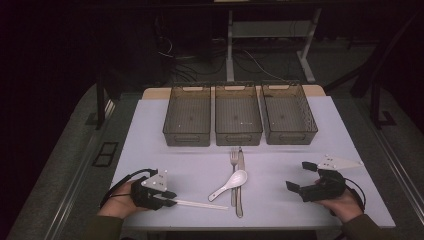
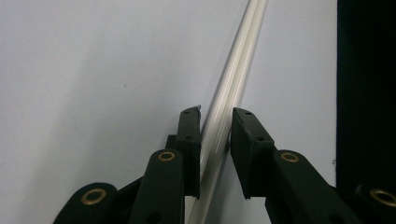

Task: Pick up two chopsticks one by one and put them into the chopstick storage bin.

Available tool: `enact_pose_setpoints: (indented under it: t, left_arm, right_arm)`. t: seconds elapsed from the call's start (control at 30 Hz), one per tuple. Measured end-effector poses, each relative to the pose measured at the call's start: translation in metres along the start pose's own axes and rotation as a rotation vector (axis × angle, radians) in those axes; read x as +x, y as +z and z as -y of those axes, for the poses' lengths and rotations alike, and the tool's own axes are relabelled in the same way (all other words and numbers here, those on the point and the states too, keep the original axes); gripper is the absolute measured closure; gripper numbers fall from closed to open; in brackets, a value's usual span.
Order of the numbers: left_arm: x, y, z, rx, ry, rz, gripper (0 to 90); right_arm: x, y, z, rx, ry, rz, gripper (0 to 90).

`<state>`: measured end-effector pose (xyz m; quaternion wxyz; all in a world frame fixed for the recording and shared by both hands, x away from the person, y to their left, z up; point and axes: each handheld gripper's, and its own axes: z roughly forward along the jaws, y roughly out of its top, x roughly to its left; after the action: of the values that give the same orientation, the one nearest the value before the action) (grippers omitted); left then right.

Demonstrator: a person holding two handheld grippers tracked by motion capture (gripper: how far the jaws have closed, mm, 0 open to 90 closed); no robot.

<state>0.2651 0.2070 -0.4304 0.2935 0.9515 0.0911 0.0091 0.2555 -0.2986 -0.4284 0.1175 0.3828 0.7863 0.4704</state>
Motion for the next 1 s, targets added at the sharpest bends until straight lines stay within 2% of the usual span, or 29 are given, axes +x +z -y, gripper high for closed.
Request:
enact_pose_setpoints:
  t: [0.23,0.27,0.43,0.53,0.6,0.67,0.73,0.87,1.0]
  left_arm:
    - [-0.012,-0.001,0.000,0.015,-0.031,-0.029,72.5]
    - [-0.016,-0.001,0.000,0.016,-0.045,-0.035,72.5]
    - [-0.019,-0.002,0.001,0.016,-0.058,-0.034,72.5]
    - [-0.018,-0.001,0.002,-0.006,-0.067,-0.035,69.1]
    - [-0.016,-0.002,0.002,-0.023,-0.057,-0.036,67.2]
    - [-0.014,-0.003,0.000,-0.085,-0.063,-0.030,67.4]
    - [-0.013,-0.003,-0.003,-0.115,-0.066,-0.028,68.9]
    - [-0.012,-0.001,-0.006,-0.128,-0.055,-0.021,72.5]
    - [-0.011,0.003,-0.005,-0.110,-0.044,-0.010,74.4]
  right_arm:
    - [0.000,0.000,0.000,0.001,0.000,0.002,2.0]
    - [0.000,0.000,0.000,0.002,0.000,0.001,2.0]
    - [0.000,0.000,0.000,0.002,-0.002,0.002,2.0]
    - [0.001,0.000,0.000,0.001,-0.002,0.002,2.0]
    - [0.000,0.000,0.000,0.001,-0.003,0.002,2.0]
    - [0.000,0.001,0.000,0.002,-0.001,0.002,2.0]
    - [0.000,0.001,0.000,0.001,-0.005,0.002,2.0]
    - [0.001,0.001,0.000,0.003,-0.005,0.000,2.0]
    - [0.001,0.001,0.000,0.003,-0.004,0.000,2.0]
